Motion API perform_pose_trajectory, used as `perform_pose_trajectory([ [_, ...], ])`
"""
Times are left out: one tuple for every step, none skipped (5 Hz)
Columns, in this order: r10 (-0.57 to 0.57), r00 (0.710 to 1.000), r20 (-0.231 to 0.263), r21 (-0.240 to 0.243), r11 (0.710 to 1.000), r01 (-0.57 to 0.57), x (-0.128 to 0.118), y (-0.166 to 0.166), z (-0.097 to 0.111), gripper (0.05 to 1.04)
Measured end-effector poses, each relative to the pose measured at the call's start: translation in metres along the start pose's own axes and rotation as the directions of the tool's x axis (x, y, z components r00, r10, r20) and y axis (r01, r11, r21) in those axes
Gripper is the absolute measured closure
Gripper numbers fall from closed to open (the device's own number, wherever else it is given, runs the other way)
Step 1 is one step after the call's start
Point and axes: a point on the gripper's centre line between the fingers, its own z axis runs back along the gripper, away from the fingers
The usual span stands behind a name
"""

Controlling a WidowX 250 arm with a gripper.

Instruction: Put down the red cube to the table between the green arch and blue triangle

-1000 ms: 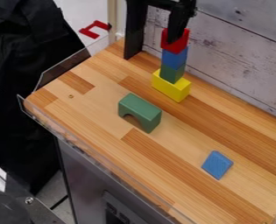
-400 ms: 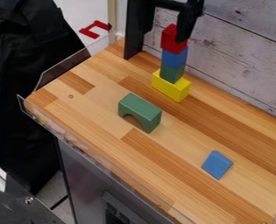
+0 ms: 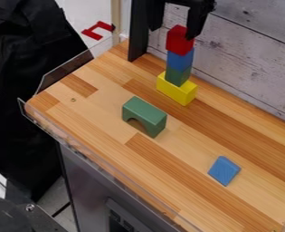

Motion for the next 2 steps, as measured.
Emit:
perform_pose_trajectory([
  [-0.003, 1.000, -0.003, 0.000, 1.000, 0.003, 0.0035, 0.0004, -0.0021, 0.084],
  [0.003, 1.000, -0.017, -0.001, 1.000, -0.003, 0.0048, 0.0009, -0.0067, 0.084],
])
